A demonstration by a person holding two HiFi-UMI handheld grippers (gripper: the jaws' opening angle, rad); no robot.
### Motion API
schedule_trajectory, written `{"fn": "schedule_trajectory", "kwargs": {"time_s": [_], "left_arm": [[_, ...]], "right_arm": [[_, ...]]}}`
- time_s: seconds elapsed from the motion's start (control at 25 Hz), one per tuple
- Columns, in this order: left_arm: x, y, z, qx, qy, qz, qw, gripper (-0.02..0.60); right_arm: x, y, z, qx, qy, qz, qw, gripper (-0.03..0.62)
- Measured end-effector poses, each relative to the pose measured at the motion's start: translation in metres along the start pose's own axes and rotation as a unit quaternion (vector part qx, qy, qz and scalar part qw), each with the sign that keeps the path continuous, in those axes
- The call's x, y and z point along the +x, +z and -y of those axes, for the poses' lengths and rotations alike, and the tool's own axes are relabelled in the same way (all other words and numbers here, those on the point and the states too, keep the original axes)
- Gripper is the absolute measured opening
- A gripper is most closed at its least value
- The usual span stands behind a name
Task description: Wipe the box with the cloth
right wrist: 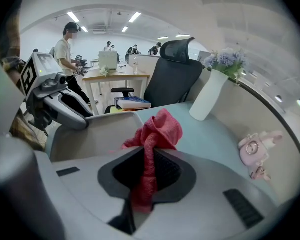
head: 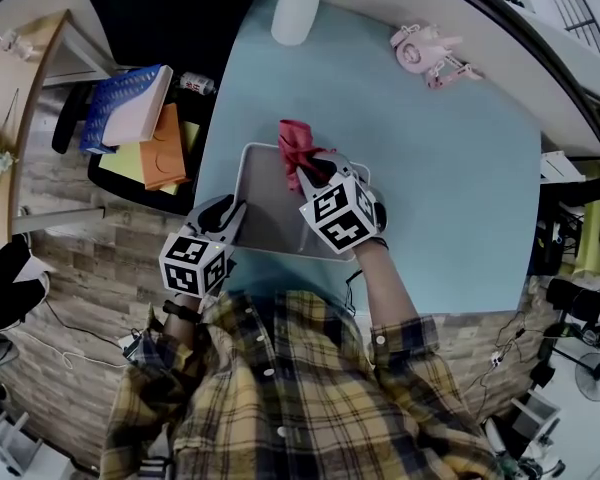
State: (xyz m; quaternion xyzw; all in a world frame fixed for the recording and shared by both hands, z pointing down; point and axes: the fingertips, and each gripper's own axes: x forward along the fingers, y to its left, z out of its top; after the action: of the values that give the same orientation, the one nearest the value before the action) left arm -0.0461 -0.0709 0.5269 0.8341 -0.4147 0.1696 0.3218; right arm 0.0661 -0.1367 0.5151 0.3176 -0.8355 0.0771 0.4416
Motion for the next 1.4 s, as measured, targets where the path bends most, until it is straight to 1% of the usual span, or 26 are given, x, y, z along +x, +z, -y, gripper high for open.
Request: {"fn": "schedule_trajectory", "kwargs": {"time_s": [0.16,0.28,0.4,0.52,0.68,0.84,1.04,1.28,1.4], "left_arm": [[0.0,0.0,0.0,0.001,-0.001,0.002,1.0,0.097],[0.0,-0.001,0.001,0.001,0.0,0.002,1.0,0.097],[0.0,0.0,0.001,0.003,0.0,0.001,1.0,0.097],[0.0,0.0,0.001,0.003,-0.001,0.002,1.0,0.097],[-0.002,0.0,0.0,0.0,-0.002,0.004,1.0,0.097],[-0.001,-0.001,0.0,-0.002,-0.002,0.005,1.0,0.097],[0.0,-0.001,0.001,-0.001,0.0,0.005,1.0,0.097],[0.0,-0.001,0.0,-0.002,0.0,0.008,1.0,0.097],[0.0,-0.001,0.0,-0.002,0.002,0.01,0.9999,0.097]], "right_arm": [[-0.011,-0.012,0.009,0.023,-0.007,0.005,1.0,0.054],[-0.015,-0.015,0.011,0.027,-0.011,0.008,1.0,0.054],[-0.017,-0.019,0.014,0.048,-0.011,0.01,0.999,0.054],[-0.025,-0.03,0.024,0.055,-0.031,-0.004,0.998,0.054],[-0.035,-0.054,0.034,0.075,-0.055,-0.012,0.996,0.054],[-0.042,-0.065,0.038,0.081,-0.067,-0.016,0.994,0.054],[-0.054,-0.082,0.045,0.081,-0.084,-0.039,0.992,0.054],[-0.066,-0.096,0.05,0.089,-0.108,-0.036,0.99,0.054],[-0.072,-0.103,0.053,0.117,-0.122,-0.027,0.985,0.054]]}}
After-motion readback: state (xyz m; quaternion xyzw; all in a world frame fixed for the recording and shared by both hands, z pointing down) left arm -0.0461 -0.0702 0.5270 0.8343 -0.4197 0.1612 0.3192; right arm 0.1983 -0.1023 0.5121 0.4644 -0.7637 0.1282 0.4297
